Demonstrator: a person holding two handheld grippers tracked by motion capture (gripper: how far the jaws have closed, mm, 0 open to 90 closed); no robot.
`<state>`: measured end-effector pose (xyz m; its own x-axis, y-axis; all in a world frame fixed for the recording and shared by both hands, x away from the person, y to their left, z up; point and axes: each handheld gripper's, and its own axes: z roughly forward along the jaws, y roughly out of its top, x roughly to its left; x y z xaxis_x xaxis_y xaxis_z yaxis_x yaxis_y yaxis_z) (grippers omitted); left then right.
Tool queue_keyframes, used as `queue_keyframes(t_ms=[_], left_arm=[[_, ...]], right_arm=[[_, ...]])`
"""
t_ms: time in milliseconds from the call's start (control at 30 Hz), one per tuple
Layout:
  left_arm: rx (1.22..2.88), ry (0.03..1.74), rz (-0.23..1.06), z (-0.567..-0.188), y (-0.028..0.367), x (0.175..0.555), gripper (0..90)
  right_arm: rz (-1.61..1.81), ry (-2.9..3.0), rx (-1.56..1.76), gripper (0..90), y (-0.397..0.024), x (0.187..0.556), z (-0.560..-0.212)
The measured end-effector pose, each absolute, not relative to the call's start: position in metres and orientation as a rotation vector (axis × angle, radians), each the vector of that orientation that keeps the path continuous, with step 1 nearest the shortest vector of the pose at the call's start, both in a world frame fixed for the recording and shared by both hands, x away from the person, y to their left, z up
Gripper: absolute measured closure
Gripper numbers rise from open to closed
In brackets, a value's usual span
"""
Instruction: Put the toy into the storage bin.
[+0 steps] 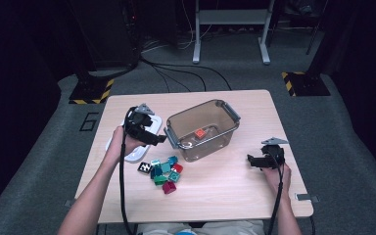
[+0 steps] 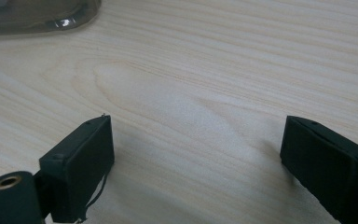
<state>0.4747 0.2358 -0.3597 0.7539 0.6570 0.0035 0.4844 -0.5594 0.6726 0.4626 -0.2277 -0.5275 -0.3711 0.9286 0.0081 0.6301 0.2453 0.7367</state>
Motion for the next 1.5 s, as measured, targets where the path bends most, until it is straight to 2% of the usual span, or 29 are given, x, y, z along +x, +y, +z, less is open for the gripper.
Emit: queue_keyframes(t_ms=[600, 1233, 1333, 1500], left_arm=[[2.273, 0.982, 0.273, -0.417, 0.270, 0.461, 13.1], [2.351, 1.006, 0.194, -0.468, 0.257, 0.464, 13.3], [2.366, 0.997, 0.198, -0.472, 0.255, 0.465, 16.6], [2.381, 0.966, 0.186, -0.476, 0.254, 0.466, 30.1]], right_arm=[[0.925, 2.090, 1.423, 9.1, -0.228, 0.463, -0.528], [0.925, 2.090, 1.422, 9.1, -0.228, 0.463, -0.528], [0.925, 2.090, 1.422, 9.1, -0.228, 0.463, -0.528], [0.925, 2.090, 1.422, 9.2, -0.228, 0.463, -0.528]])
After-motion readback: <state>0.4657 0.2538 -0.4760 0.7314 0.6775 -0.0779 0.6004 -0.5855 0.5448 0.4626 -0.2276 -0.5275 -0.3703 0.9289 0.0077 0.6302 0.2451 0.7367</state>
